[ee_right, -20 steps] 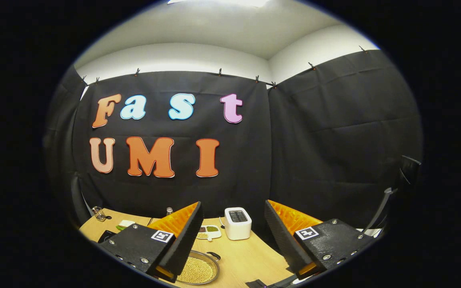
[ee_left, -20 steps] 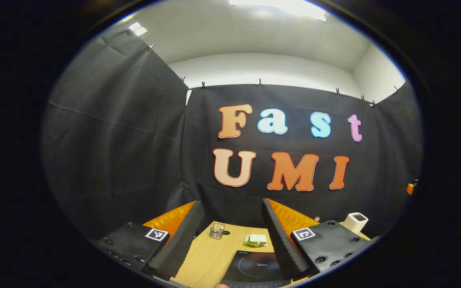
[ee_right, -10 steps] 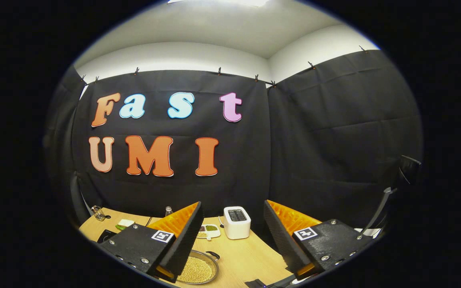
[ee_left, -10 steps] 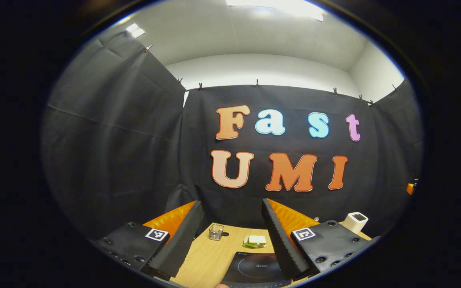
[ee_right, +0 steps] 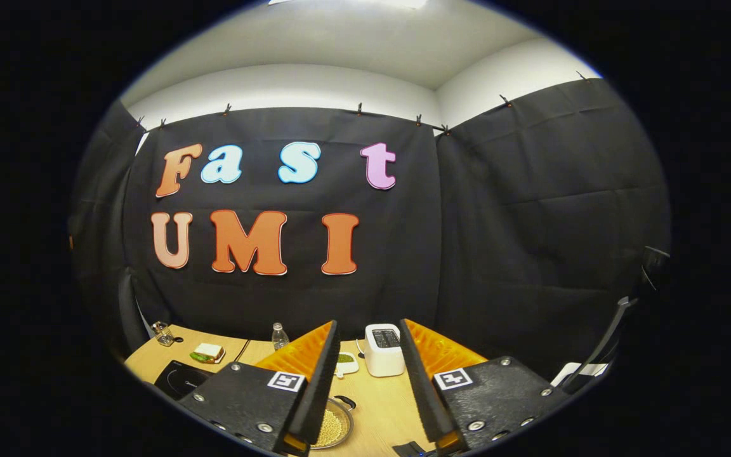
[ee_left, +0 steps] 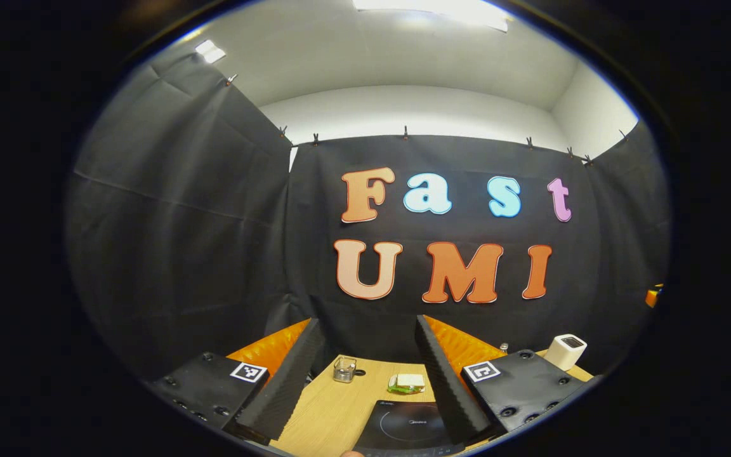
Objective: First push the handle of the pot to place it horizontally, then grasp the pot with both hands and set it on the induction cooktop.
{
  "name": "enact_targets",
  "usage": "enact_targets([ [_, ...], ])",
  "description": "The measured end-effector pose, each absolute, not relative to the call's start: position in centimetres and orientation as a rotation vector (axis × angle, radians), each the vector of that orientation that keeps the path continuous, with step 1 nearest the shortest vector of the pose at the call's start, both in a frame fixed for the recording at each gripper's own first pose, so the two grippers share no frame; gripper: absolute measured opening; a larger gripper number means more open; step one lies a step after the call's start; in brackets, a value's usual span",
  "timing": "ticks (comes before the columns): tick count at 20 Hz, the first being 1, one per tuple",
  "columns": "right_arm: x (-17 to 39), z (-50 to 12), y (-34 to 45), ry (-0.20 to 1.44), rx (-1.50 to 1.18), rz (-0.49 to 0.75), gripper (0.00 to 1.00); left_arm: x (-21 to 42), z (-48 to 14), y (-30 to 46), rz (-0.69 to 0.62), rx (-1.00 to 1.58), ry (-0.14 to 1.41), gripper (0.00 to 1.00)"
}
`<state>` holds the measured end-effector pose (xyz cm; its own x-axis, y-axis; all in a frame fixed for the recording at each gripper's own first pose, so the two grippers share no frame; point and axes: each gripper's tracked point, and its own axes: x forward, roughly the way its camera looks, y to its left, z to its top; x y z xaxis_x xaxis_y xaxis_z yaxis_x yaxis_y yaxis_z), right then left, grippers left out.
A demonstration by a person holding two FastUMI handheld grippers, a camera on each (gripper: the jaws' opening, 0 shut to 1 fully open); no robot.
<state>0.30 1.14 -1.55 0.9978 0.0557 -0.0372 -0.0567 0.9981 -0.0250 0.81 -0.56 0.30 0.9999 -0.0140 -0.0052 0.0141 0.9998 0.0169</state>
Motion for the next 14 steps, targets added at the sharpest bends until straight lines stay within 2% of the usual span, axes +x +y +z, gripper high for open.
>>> enact_targets([
  [6, 0.4, -3.5, 2.9, 0.076, -0.055, 0.100, 0.23, 0.9, 0.1, -0.2, -0.005, 0.025, 0.010, 0.97],
  [8, 0.4, -4.7, 3.9, 0.107, -0.058, 0.122, 0.24, 0.8, 0.0, -0.4, -0.006, 0.026, 0.013, 0.98],
  [9, 0.4, -5.5, 4.3, 0.126, -0.058, 0.133, 0.13, 0.8, -0.2, -0.4, -0.007, 0.029, 0.016, 0.97],
  [11, 0.4, -7.2, 5.3, 0.172, -0.061, 0.158, 0.06, 0.8, -0.4, -0.4, -0.005, 0.035, 0.022, 0.98],
  [14, 0.3, -10.2, 6.5, 0.250, -0.063, 0.190, 0.02, 0.8, -0.5, -0.5, -0.007, 0.040, 0.026, 0.98],
])
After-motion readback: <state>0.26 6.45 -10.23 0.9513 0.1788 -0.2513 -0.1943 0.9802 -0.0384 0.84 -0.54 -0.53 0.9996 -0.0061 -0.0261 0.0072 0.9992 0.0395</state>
